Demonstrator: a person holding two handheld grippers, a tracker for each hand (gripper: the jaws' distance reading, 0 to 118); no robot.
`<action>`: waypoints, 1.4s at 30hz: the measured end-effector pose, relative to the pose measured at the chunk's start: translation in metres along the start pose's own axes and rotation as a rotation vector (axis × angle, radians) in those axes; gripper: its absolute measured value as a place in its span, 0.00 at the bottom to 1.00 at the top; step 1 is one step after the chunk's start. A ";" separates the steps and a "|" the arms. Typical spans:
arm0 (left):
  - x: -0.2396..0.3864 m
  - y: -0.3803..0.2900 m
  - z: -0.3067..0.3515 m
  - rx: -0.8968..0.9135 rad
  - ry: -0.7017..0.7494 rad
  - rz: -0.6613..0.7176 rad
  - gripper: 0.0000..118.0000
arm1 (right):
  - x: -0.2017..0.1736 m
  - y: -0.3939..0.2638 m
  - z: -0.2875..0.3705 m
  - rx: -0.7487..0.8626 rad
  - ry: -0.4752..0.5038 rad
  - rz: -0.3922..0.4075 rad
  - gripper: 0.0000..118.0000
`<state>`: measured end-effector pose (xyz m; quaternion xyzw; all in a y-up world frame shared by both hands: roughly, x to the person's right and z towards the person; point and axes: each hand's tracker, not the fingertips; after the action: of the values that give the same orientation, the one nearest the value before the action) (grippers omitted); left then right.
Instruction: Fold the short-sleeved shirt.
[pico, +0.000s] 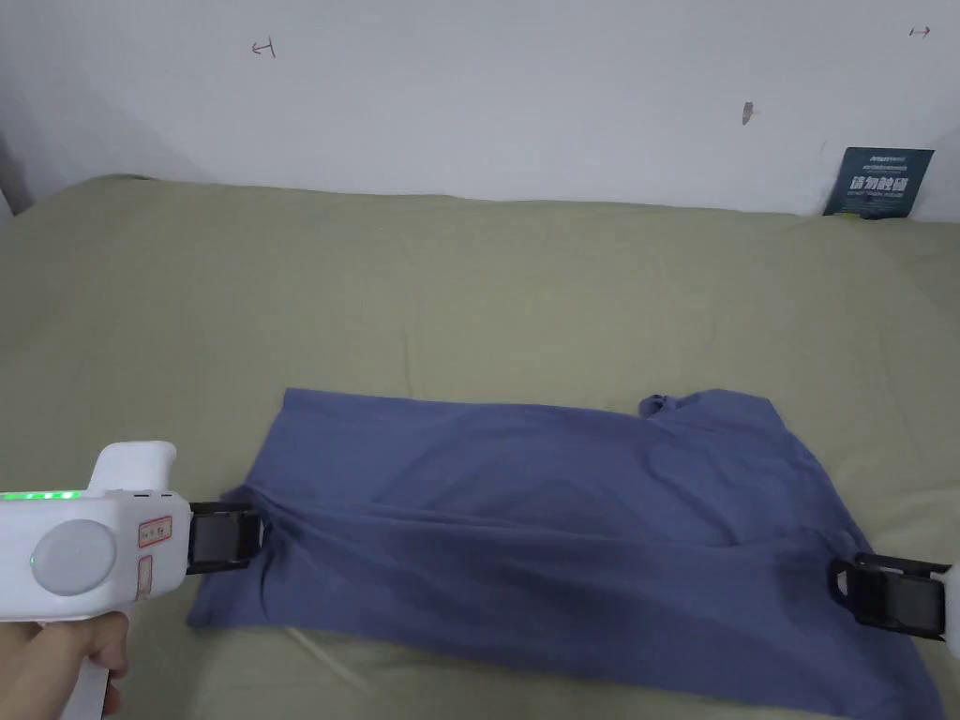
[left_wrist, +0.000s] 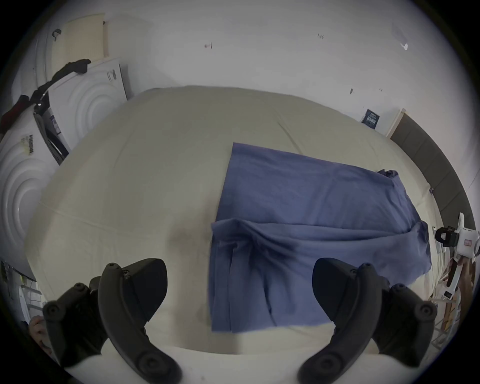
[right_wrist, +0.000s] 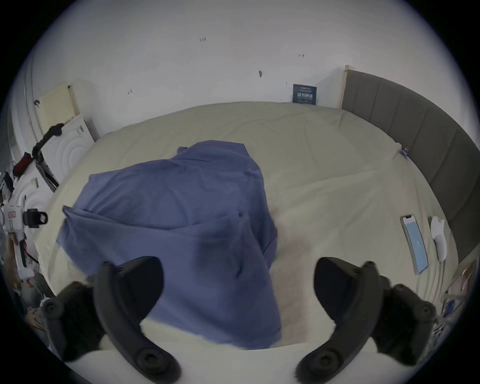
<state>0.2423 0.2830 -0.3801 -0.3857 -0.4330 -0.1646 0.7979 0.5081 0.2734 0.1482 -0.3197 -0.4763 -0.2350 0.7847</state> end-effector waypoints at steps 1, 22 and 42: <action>-0.003 -0.008 0.008 0.013 -0.002 0.001 0.57 | 0.002 -0.006 0.009 0.018 0.023 -0.020 0.77; 0.003 -0.045 -0.038 -0.063 -0.004 0.039 0.96 | -0.002 -0.080 0.032 0.066 -0.039 -0.042 0.00; 0.005 -0.032 -0.049 -0.117 -0.022 0.002 0.00 | 0.029 -0.052 -0.023 -0.105 0.039 -0.071 1.00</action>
<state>0.2541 0.2252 -0.3768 -0.4340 -0.4309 -0.1845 0.7694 0.4990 0.2191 0.1810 -0.3390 -0.4589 -0.2934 0.7671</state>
